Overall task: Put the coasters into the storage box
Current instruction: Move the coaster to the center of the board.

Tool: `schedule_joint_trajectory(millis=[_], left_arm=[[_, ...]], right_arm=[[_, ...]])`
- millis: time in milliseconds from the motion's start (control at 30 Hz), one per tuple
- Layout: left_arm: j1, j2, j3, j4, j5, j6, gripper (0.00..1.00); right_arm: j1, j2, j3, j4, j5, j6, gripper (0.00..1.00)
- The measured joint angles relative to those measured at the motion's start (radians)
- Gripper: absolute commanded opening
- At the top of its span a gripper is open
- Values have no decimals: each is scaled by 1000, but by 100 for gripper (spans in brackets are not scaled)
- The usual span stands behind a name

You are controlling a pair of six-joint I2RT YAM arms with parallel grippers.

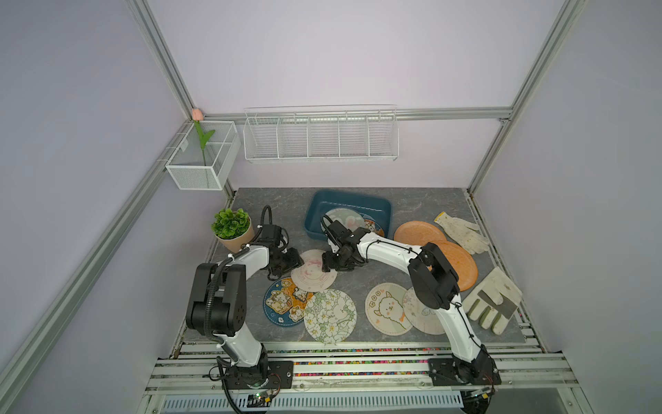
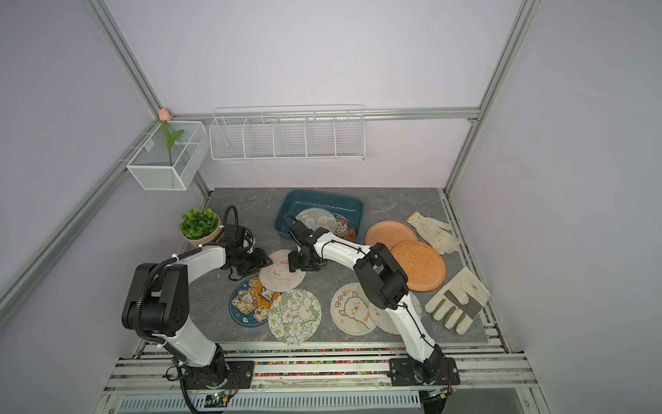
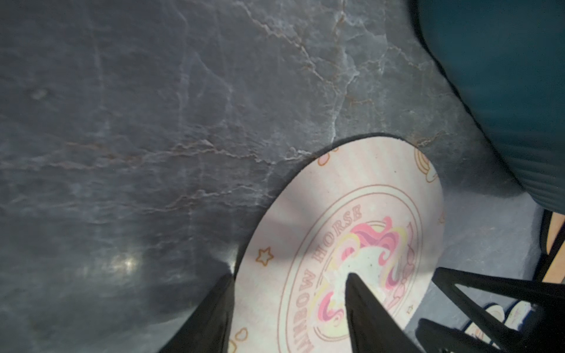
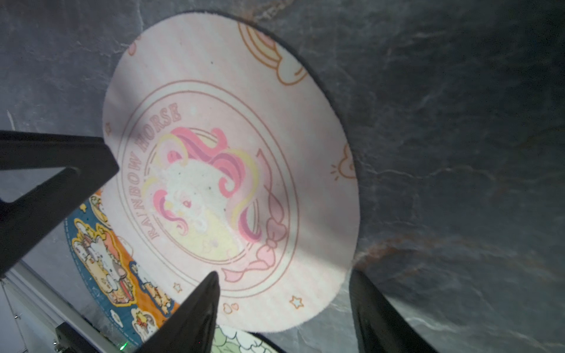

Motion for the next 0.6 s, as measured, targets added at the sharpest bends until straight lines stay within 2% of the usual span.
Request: schedule_joint_trajectory(millis=[300, 600], left_arm=[[-4, 1, 0, 1, 0, 0, 57], [-12, 8, 0, 0, 4, -6, 40]], right_arm=[[0, 5, 0, 18, -26, 11, 65], [0, 5, 0, 24, -30, 18, 66]])
